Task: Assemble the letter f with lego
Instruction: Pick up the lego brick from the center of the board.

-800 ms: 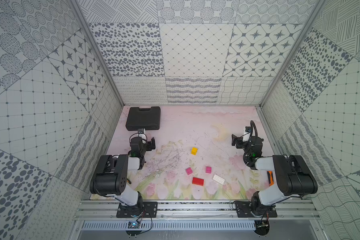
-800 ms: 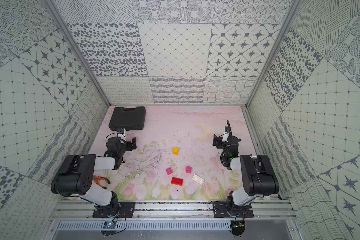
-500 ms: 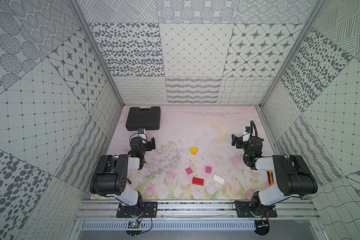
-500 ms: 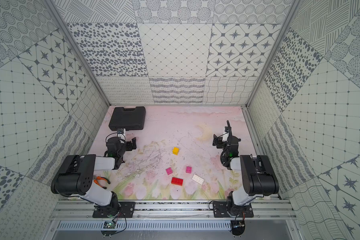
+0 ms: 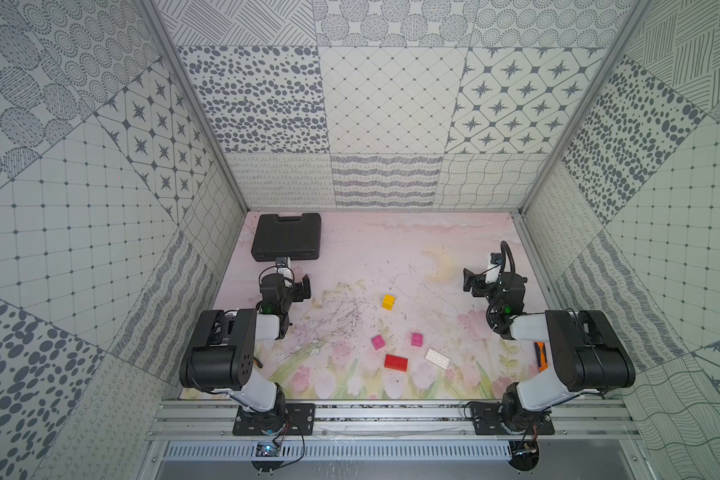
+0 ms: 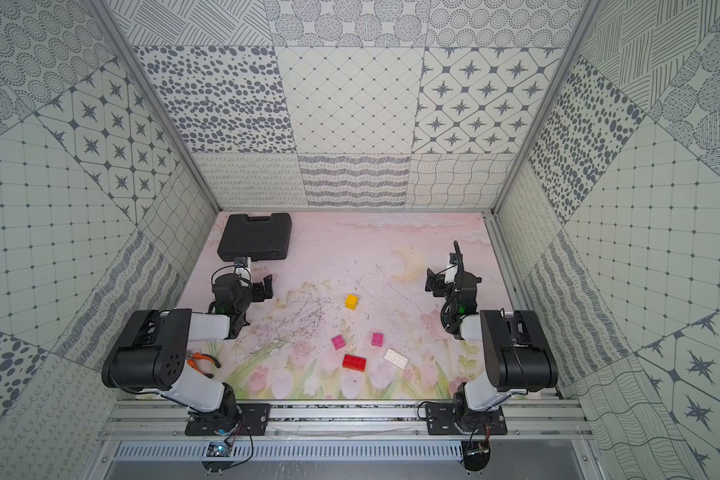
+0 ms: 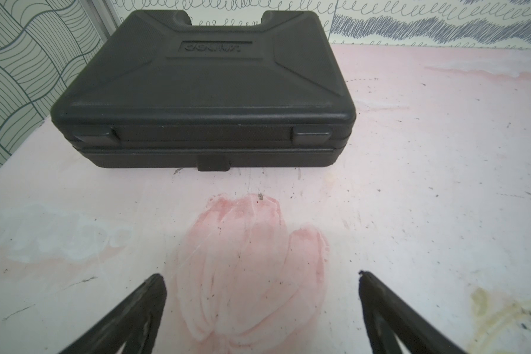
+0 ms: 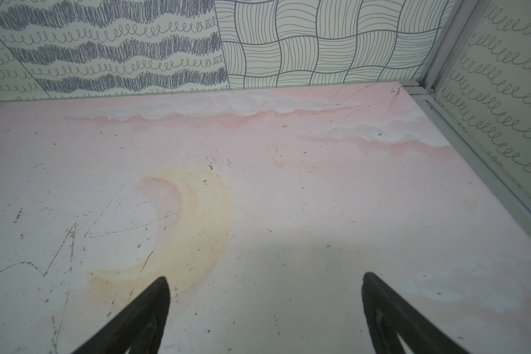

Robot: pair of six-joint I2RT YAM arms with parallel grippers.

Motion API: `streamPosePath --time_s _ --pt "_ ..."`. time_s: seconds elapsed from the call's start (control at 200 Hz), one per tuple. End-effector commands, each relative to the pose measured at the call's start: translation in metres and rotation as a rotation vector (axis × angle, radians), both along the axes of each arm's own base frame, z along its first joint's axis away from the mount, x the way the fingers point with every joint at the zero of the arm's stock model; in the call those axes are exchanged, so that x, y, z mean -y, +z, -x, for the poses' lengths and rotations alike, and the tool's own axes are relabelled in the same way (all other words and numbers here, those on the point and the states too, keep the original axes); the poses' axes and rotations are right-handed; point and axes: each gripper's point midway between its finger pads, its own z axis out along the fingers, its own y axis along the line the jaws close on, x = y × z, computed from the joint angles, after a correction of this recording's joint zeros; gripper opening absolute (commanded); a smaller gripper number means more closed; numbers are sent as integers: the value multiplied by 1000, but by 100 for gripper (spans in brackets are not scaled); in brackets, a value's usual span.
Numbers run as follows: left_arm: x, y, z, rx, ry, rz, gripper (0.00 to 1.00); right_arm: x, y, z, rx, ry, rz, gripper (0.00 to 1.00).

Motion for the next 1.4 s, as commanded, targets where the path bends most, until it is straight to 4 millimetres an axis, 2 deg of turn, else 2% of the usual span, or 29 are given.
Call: streamPosePath --time_s 0.0,0.265,0.35,0.43,0.44,0.46,0.51,0.62,0.725,0.875,1.02,1.196,1.396 --pt "0 7 -5 27 -11 -3 99 1 8 -2 38 -10 -3 98" --pt "0 7 -5 28 -4 -14 99 10 12 -4 41 -70 1 98" --pt "-16 16 -6 5 106 -37 99 15 23 -5 5 -104 8 98" --pt "-26 23 -7 -103 178 -37 99 20 31 -2 -64 -126 37 98" --pt "-27 25 -8 -110 184 -37 99 21 30 0 -76 -129 41 98" --pt "-25 28 -9 -131 183 -32 99 22 44 -4 -57 -137 44 98" --pt "-20 39 -11 -145 177 -23 99 24 57 -2 -44 -149 49 98" --pt "-7 72 -15 -110 199 -35 99 26 89 8 -4 -191 -5 98" --pt "13 104 -11 -92 181 5 99 28 105 14 -80 -226 -48 98" --pt "57 146 0 -77 51 120 99 -5 113 19 -172 -67 -109 98" --pt "89 162 16 -86 -44 149 99 -50 114 31 -252 90 -105 98" --pt "125 153 32 -153 -143 157 99 -104 102 48 -377 238 -97 98" --pt "158 118 42 -231 -206 187 99 -146 85 69 -455 349 -107 98"
